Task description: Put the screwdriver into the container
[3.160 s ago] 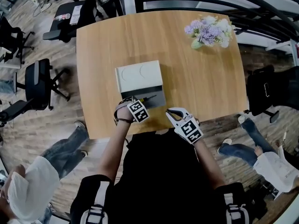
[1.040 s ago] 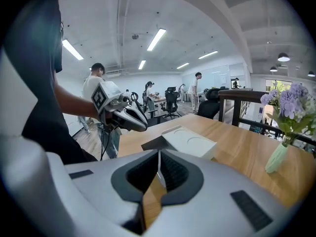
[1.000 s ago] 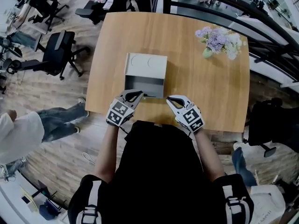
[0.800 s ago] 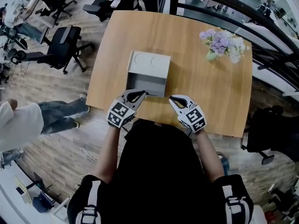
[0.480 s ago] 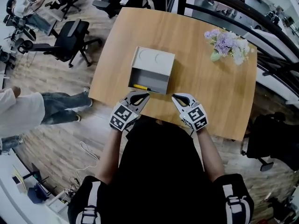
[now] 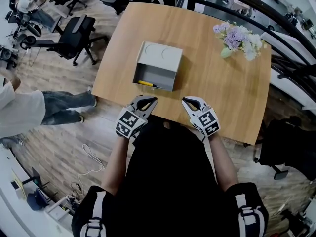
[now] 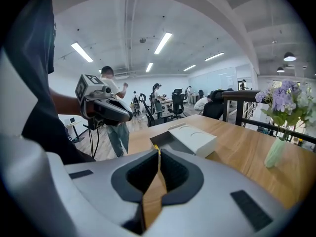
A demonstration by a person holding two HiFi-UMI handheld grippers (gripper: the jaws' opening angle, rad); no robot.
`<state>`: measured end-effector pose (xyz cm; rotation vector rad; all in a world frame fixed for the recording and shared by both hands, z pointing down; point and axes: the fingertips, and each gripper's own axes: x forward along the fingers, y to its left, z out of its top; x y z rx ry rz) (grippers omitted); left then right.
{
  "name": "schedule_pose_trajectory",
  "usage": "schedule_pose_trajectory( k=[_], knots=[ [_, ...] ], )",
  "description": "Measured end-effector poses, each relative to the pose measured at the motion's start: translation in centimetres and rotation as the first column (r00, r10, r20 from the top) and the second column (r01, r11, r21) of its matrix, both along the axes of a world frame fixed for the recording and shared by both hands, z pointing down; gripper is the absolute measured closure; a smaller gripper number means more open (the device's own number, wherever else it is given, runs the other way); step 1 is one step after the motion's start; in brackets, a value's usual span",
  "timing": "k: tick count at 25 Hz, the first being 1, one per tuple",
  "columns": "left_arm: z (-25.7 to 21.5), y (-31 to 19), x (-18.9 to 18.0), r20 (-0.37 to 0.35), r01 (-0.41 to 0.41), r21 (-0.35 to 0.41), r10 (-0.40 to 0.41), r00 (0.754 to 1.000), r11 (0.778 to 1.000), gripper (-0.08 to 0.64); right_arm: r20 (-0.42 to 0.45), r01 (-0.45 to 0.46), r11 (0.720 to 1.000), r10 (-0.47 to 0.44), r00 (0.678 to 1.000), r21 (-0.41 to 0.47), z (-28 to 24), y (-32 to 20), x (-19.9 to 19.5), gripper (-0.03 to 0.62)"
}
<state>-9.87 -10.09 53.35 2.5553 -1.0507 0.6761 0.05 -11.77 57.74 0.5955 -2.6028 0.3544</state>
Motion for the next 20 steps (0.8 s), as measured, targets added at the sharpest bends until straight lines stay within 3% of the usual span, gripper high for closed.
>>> schedule_pose_trajectory(
  k=[20],
  knots=[
    [1.0,4.6,-1.1,0.011,0.077,-0.025,-0.077,0.997,0.997,0.537,0.015,0.041,0.999,-0.041,0.999,0.003,-0.7,3.1,-0.5,0.560]
  ],
)
